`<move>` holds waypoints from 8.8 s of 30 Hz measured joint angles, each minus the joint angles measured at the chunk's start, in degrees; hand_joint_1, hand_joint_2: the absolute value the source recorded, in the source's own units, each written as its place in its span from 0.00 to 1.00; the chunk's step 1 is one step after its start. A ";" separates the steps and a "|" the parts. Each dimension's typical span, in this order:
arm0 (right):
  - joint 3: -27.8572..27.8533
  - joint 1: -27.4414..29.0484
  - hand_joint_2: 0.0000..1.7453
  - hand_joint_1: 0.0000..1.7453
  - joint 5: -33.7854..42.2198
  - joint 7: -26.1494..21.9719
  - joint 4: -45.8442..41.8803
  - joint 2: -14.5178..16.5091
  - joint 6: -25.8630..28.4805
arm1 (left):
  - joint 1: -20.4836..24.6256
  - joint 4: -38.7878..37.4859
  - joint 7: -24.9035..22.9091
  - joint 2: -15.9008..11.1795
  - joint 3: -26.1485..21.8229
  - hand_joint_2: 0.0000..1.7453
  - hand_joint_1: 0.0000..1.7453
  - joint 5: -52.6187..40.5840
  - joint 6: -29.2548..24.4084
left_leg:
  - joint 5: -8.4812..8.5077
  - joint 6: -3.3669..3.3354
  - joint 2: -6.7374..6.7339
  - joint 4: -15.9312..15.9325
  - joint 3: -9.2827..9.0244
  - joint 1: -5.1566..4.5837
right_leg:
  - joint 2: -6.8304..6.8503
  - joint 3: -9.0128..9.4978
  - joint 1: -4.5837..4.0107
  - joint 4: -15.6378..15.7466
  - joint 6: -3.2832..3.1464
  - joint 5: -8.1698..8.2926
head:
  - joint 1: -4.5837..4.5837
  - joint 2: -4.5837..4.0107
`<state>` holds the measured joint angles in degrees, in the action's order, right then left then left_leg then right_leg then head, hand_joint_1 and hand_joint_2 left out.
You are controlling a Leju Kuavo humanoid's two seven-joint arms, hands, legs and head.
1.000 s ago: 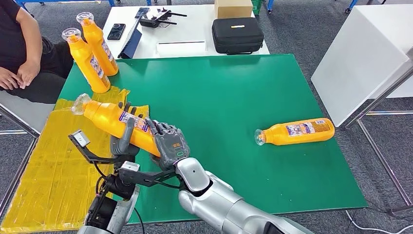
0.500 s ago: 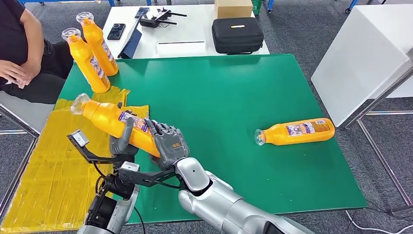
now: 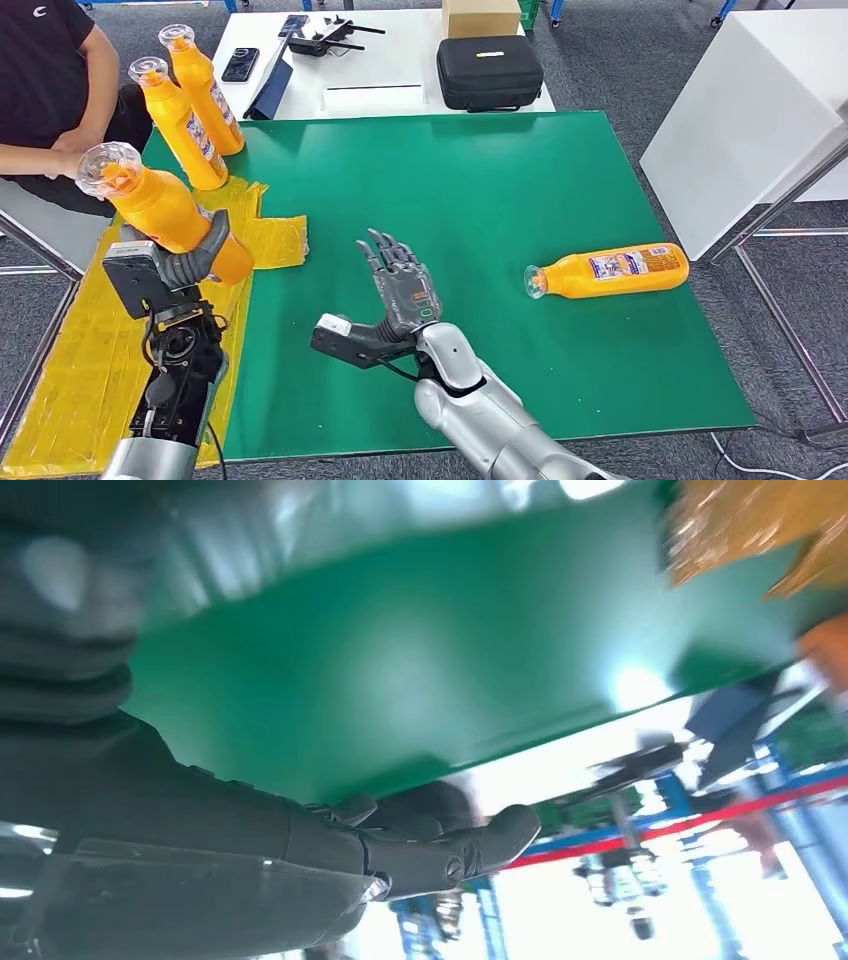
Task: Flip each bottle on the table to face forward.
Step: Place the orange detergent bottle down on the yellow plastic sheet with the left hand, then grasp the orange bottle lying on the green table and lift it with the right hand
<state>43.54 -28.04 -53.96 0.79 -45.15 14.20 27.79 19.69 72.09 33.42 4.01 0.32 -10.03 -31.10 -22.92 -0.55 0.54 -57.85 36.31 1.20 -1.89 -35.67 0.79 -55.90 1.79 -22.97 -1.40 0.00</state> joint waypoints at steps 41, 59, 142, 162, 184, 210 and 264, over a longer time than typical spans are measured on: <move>-20.28 11.03 0.00 0.00 7.65 -8.32 -27.00 -13.29 0.85 | 13.57 -46.80 -19.48 -6.23 2.04 0.00 0.00 -68.55 2.97 | 0.18 -0.16 0.12 0.03 -0.34 -0.18 | 0.14 0.42 0.18 -0.05 0.13 0.11 | -0.02 0.00; -20.28 11.75 0.00 0.00 8.21 -8.33 -26.98 -14.17 0.72 | 13.41 -47.89 -19.97 -6.72 4.42 0.00 0.00 -64.76 1.71 | 0.29 -0.10 0.23 0.03 -0.39 -0.18 | 0.20 0.48 0.18 -0.05 0.18 0.16 | -0.02 0.00; -29.11 -9.13 1.00 0.00 -18.30 -11.87 16.52 -34.88 -23.60 | -7.74 9.67 1.55 0.84 -1.85 0.00 0.00 8.46 12.34 | 0.39 -0.64 0.32 -0.03 0.30 -0.53 | 0.30 -0.12 0.52 -0.01 0.69 0.27 | -0.04 0.00; -26.27 -14.63 1.00 0.00 -19.27 -8.37 24.74 -34.68 -30.70 | -7.46 10.08 1.54 0.82 -0.87 0.00 0.00 9.65 13.08 | 0.12 -0.72 0.38 -0.01 -0.93 -0.51 | 0.31 0.54 0.44 0.26 0.70 0.00 | -0.01 0.00; -25.81 -12.29 1.00 0.00 -20.44 -7.20 25.44 -34.58 -29.87 | -6.68 10.16 1.55 0.78 0.53 0.00 0.00 9.75 13.17 | 0.03 -0.89 0.38 -0.01 -1.41 -0.51 | 0.31 1.11 0.43 0.47 0.81 -0.02 | -0.02 0.00; -12.60 -8.12 1.00 0.00 -34.60 8.02 26.71 -29.41 -9.43 | -6.39 13.72 0.29 -0.42 2.01 0.00 0.00 11.53 13.25 | -0.11 -0.71 -0.26 0.00 -1.50 -0.38 | -0.24 1.63 0.30 0.52 0.72 0.24 | 0.00 0.00; -36.44 -4.26 1.00 1.00 -11.54 -3.42 27.98 -30.51 -7.20 | -8.26 17.77 2.55 -2.84 4.86 0.00 0.00 13.17 10.34 | -1.48 -0.60 -0.60 0.03 -3.56 0.04 | -0.75 3.19 -0.17 0.87 0.51 -0.88 | 0.00 0.00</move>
<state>7.10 -32.30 -65.50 -2.63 -17.17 -16.32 20.59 11.43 89.85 35.97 1.17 5.19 3.14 -20.75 -24.40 -1.15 -0.06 -57.82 32.75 1.24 -2.64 -32.48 0.62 -55.02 2.30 -23.85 -1.40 0.00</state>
